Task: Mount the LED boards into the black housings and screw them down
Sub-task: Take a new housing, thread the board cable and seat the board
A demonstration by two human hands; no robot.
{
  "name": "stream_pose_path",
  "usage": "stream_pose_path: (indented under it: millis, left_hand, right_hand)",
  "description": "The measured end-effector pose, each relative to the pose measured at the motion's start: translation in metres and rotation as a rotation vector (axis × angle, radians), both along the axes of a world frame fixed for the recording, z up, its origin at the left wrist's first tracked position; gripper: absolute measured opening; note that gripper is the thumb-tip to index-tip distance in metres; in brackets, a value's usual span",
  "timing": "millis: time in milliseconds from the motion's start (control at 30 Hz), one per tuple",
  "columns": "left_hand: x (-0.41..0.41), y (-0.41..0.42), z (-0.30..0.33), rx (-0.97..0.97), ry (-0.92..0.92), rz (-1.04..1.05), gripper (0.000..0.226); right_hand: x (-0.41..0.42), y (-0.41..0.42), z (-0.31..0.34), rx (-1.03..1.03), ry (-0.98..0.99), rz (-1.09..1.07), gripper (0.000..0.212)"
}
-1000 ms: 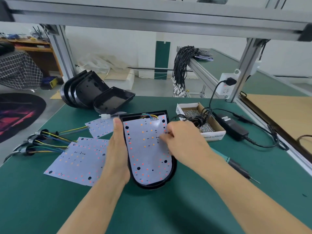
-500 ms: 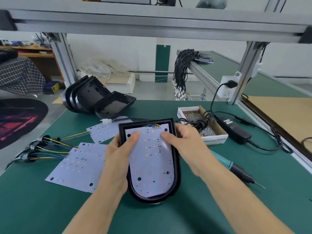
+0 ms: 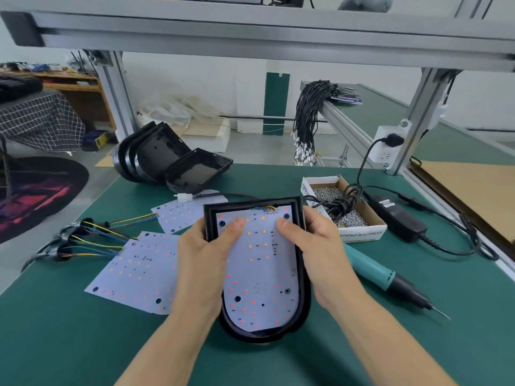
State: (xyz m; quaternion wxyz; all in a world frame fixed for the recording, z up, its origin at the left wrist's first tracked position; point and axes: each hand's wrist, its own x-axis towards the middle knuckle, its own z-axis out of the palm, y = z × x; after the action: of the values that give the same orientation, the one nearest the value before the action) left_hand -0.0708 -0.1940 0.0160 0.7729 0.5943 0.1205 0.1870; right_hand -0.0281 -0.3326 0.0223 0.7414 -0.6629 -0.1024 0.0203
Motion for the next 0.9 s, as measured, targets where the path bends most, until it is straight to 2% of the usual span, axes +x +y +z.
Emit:
stream_pose_path:
  millis: [100, 200, 300, 433, 500, 567, 600, 667, 733, 800, 900]
  left_hand:
    - [-0.005, -0.002, 0.002, -0.003, -0.036, -0.061, 0.030]
    - [-0.008, -0.005, 0.007, -0.057, -0.036, -0.149, 0.043]
    - [-0.007, 0.001, 0.013, -0.129, 0.030, -0.263, 0.037]
    - [-0.005, 0.009, 0.016, -0.134, 0.018, -0.229, 0.023]
    - [-0.009, 0.010, 0.015, -0.081, -0.046, -0.233, 0.026]
    - [-0.014, 0.011, 0.011, 0.055, -0.142, -0.270, 0.031]
    - [-0.015, 0.011, 0.012, 0.103, -0.189, -0.307, 0.028]
    - [-0.018, 0.008, 0.013, 0.185, -0.256, -0.409, 0.030]
    - [-0.018, 0.005, 0.018, 0.255, -0.294, -0.496, 0.031]
    - [-0.017, 0.007, 0.019, 0.254, -0.305, -0.519, 0.028]
    - [-0.016, 0.013, 0.017, 0.175, -0.249, -0.462, 0.038]
  right_hand:
    - [0.001, -0.003, -0.002, 0.058, 0.056, 0.025, 0.007]
    - [0.000, -0.005, -0.006, 0.122, 0.045, -0.014, 0.002]
    - [-0.005, -0.005, -0.008, 0.066, -0.081, 0.019, 0.005]
    - [-0.009, -0.016, -0.006, -0.060, -0.184, 0.123, 0.016]
    - [-0.002, -0.030, 0.002, 0.025, -0.052, 0.284, 0.034]
    - [0.009, -0.043, 0.011, 0.079, 0.238, 0.327, 0.062]
    - [0.015, -0.044, 0.014, 0.003, 0.361, 0.365, 0.068]
    - [0.024, -0.037, 0.015, -0.186, 0.480, 0.567, 0.073]
    - [0.030, -0.025, 0.012, -0.187, 0.535, 0.716, 0.080]
    - [0.033, -0.020, 0.016, -0.098, 0.475, 0.772, 0.072]
    - [0.028, -0.025, 0.026, -0.105, 0.283, 0.795, 0.035]
